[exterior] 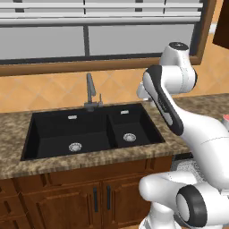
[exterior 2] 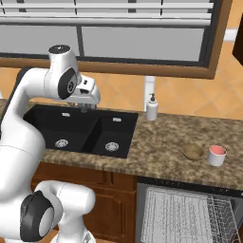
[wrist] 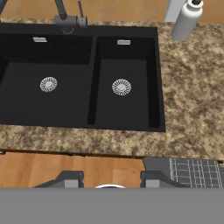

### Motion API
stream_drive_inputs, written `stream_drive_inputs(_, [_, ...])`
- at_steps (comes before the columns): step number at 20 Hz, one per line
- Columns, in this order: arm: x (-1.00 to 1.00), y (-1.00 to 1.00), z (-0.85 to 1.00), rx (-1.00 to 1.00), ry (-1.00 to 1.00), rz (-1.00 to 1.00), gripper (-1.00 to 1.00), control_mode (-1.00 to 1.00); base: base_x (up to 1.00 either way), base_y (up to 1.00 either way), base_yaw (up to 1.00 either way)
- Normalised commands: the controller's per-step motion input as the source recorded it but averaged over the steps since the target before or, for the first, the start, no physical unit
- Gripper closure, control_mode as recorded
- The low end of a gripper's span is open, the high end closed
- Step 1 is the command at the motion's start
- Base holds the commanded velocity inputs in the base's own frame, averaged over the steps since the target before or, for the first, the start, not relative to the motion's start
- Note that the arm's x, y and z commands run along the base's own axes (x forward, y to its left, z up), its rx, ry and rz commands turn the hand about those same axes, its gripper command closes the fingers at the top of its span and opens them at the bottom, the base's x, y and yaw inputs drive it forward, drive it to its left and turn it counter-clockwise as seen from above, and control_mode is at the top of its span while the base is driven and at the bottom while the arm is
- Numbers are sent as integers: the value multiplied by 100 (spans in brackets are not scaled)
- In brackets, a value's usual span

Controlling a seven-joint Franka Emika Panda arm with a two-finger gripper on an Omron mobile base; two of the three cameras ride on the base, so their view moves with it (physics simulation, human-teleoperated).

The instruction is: Pick up the cup and bowl from the counter, place them in the dishwasher, and close the dishwasher door.

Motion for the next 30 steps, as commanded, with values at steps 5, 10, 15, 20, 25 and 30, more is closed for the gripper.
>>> stream_drive_inputs(5, [0, 0, 0, 0, 0, 0, -100, 100, -5, 1, -1])
stream_drive_inputs(10, [0, 0, 0, 0, 0, 0, -100, 100, -2, 2, -33])
stream_drive_inputs(15, [0, 0, 0, 0, 0, 0, -100, 100, 0, 21, -54])
stream_drive_inputs(20, [0, 0, 0, 0, 0, 0, -100, 100, 0, 24, -57])
stream_drive_inputs(25, [0, 0, 0, 0, 0, 0, -100, 100, 0, 20, -56])
stream_drive_inputs(30, [0, 0, 0, 0, 0, 0, -100, 100, 0, 36, -50])
